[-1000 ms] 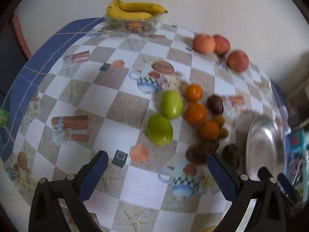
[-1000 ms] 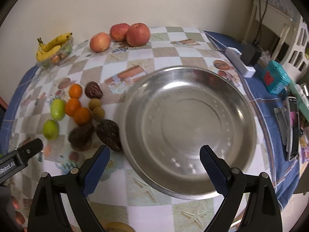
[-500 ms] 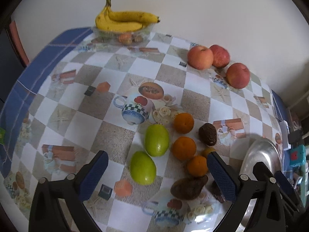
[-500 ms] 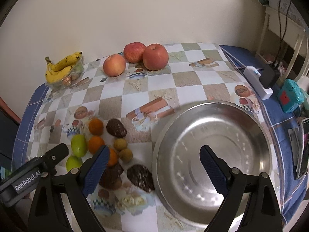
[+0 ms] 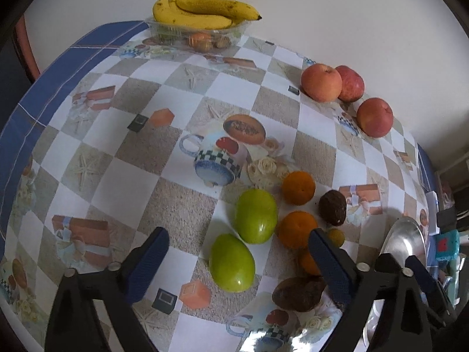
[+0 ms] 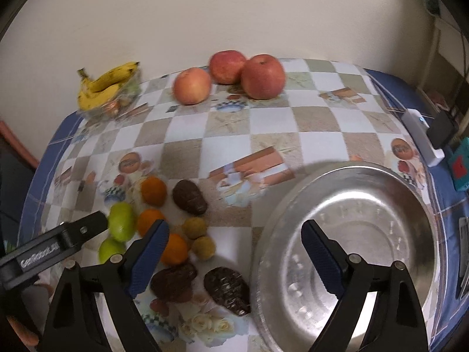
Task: Organize fruits
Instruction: 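Move the left tool to a green fruit while the right tool reaches a brown date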
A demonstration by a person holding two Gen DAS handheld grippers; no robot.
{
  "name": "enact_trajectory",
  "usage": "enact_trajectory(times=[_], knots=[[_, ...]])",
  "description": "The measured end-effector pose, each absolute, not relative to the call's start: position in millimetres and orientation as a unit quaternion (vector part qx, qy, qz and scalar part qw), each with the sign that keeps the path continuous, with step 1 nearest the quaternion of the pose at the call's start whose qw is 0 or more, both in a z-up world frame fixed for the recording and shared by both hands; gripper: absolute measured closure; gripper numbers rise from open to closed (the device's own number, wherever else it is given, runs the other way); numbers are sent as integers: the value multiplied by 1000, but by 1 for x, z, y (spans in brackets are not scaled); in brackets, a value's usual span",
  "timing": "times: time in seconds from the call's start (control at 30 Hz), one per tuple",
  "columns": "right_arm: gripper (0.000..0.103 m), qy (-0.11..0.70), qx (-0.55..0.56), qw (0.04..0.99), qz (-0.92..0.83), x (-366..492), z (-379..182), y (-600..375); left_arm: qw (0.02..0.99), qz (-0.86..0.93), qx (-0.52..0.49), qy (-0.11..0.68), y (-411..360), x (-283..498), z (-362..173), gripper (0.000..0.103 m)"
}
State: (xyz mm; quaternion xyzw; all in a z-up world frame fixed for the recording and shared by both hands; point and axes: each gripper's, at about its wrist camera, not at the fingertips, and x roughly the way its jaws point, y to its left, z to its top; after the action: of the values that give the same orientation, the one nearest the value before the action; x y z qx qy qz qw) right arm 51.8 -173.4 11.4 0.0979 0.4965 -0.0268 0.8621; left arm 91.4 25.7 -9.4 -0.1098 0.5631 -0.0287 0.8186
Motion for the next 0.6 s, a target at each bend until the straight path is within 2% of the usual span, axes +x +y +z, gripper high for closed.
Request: enact_trajectory(times=[0.13, 0.2, 0.27, 0.33, 0.6], knots=[[29, 510, 71, 857, -6, 46, 7, -161, 810, -40, -111, 574, 22, 87, -14, 12], [31, 517, 68, 853, 2, 43, 3, -158, 806, -38, -108, 581, 21, 83, -17, 14], [45, 527, 68, 847, 9, 41, -1, -156, 801, -40, -111, 586, 20, 81, -20, 16], [51, 535, 67, 842, 12, 40, -6, -154, 797, -41, -113, 592, 20, 79, -24, 16], [59, 559, 52, 827, 23, 36, -15, -146, 784, -36, -110, 610, 18, 79, -36, 17]])
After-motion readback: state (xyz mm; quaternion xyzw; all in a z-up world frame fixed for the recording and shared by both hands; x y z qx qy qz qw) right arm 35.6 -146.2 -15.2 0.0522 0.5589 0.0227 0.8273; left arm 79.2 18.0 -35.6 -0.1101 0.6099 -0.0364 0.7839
